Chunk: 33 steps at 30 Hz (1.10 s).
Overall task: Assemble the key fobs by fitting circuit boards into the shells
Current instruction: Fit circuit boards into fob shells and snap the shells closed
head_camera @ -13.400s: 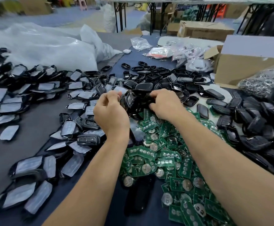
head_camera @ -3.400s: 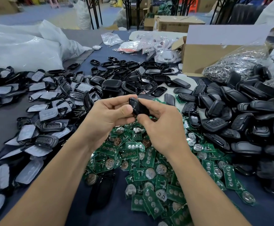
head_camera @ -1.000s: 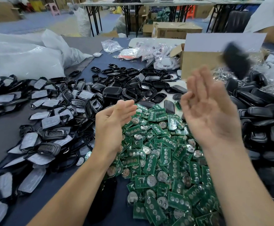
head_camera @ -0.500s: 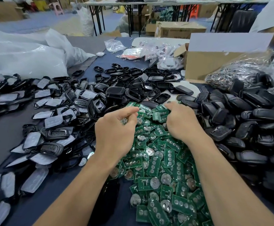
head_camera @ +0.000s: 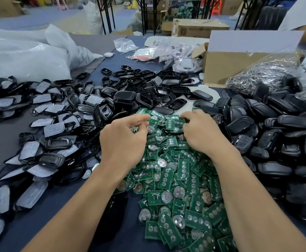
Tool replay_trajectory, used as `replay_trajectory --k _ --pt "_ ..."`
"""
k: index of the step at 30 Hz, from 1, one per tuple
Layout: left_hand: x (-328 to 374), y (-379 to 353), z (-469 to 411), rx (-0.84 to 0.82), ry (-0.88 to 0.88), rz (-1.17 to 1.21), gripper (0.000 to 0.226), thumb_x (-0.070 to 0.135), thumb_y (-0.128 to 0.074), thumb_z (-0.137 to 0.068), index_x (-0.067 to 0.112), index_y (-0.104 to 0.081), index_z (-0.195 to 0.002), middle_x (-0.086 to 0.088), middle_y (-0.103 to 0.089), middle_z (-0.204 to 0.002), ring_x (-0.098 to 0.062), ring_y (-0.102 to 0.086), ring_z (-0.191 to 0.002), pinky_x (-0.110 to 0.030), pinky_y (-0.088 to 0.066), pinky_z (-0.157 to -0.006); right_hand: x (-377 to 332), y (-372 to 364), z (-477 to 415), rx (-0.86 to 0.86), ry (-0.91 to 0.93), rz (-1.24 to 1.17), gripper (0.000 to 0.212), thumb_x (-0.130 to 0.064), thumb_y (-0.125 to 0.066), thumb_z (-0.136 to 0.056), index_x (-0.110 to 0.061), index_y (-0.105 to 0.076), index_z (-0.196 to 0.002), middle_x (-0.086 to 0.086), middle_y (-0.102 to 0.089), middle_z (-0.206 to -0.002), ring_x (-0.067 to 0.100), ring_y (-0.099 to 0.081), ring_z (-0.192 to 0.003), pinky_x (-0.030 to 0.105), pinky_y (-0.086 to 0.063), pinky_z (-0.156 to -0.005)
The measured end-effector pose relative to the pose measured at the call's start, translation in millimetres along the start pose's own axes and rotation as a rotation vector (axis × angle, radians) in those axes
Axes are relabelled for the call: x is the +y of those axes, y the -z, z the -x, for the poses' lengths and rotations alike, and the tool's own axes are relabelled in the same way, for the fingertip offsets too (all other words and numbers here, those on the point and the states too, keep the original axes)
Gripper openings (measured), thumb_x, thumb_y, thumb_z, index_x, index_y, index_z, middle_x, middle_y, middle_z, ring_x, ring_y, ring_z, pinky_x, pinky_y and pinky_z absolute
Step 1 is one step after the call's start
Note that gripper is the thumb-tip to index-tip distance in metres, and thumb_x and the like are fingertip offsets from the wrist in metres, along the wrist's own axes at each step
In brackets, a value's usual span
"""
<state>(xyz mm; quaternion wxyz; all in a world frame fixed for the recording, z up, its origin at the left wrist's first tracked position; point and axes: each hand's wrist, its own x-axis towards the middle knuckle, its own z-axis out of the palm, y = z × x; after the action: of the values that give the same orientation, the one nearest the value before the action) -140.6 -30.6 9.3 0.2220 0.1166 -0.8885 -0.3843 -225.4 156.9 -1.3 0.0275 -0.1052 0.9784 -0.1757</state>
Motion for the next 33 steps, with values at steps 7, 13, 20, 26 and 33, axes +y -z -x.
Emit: replay_trajectory --k 7,13,20,26,33 --pt "-1 -1 0 0.003 0.005 -0.01 0.029 0.024 -0.068 -0.092 0.051 -0.077 -0.099 0.043 -0.069 -0.092 -0.007 -0.047 -0.033 -0.019 -0.04 -0.052 -10 14 6 -0.002 -0.111 -0.203 0.033 0.0 -0.058 -0.084 -0.023 -0.057 -0.107 0.004 -0.061 -0.119 0.031 -0.057 -0.105 0.041 -0.048 -0.089" --pt "-3 -1 0 -0.008 -0.02 -0.03 0.031 0.024 -0.068 -0.091 0.053 -0.076 -0.098 0.05 -0.064 -0.091 -0.007 -0.047 -0.034 -0.011 -0.038 -0.045 -13 22 10 0.093 -0.109 -0.147 0.045 -0.002 -0.069 -0.082 -0.032 -0.064 -0.116 0.0 -0.056 -0.112 0.024 -0.059 -0.093 0.037 -0.05 -0.088" --pt "2 3 7 0.069 -0.123 -0.142 0.021 0.038 -0.071 -0.094 0.05 -0.077 -0.11 0.026 -0.077 -0.105 -0.003 -0.05 -0.043 -0.022 -0.05 -0.067 -30 21 33 0.505 0.018 -0.688 0.022 -0.016 -0.079 -0.084 -0.028 -0.082 -0.101 -0.022 -0.068 -0.064 -0.011 -0.061 -0.06 0.004 -0.045 -0.063" --pt "4 5 14 -0.013 -0.457 -0.004 0.071 0.016 -0.088 -0.078 0.035 -0.063 -0.142 0.022 -0.065 -0.131 0.01 -0.054 -0.122 0.005 -0.031 -0.1 -60 5 59 0.368 -0.025 -1.185 0.015 -0.013 -0.072 -0.093 -0.024 -0.081 -0.094 -0.007 -0.078 -0.075 0.003 -0.07 -0.068 0.014 -0.051 -0.064" --pt "1 5 8 0.024 -0.247 0.12 0.05 0.016 -0.071 -0.091 0.043 -0.067 -0.132 0.036 -0.063 -0.093 0.004 -0.07 -0.08 -0.007 -0.054 -0.066 -35 12 53 0.378 -0.1 -0.981 0.026 -0.017 -0.058 -0.102 -0.031 -0.08 -0.1 -0.015 -0.079 -0.094 0.007 -0.068 -0.062 0.021 -0.052 -0.063"
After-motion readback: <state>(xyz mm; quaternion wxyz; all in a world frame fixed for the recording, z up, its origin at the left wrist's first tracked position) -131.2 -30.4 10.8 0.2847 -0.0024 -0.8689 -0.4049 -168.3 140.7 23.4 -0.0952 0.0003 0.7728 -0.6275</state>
